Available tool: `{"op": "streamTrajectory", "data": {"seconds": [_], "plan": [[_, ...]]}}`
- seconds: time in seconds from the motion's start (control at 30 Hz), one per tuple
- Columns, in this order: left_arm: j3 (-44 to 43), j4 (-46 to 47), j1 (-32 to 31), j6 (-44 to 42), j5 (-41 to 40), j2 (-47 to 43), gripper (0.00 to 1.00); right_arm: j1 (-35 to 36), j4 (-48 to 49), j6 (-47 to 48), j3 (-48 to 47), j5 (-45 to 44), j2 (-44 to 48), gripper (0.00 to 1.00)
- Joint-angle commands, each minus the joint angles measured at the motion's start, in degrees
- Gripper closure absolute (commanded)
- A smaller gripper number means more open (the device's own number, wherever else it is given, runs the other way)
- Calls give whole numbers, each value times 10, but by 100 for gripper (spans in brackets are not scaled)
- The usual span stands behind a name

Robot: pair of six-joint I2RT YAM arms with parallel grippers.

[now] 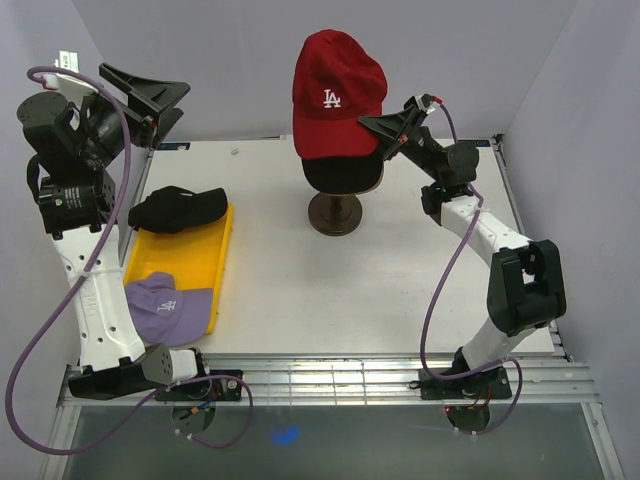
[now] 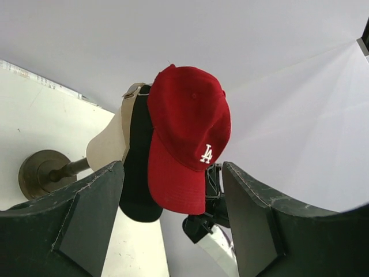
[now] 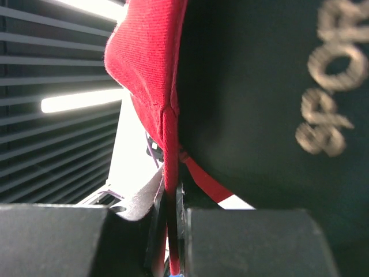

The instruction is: Stack the hats

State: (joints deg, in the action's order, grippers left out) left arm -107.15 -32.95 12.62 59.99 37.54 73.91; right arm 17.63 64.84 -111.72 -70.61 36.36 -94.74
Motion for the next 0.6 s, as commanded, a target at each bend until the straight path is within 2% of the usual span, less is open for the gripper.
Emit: {"op": "streamTrajectory", "data": {"seconds": [0.0, 0.3, 0.57], "plan": [[10, 3, -6, -7, 6, -7, 21, -2, 73, -23, 33, -5, 33, 92], [46, 14, -51, -17, 14, 14, 27, -8, 97, -38, 87, -16, 49, 92], [135, 82, -171, -18, -11, 26, 29, -18, 97, -42, 119, -9, 63, 92]]}}
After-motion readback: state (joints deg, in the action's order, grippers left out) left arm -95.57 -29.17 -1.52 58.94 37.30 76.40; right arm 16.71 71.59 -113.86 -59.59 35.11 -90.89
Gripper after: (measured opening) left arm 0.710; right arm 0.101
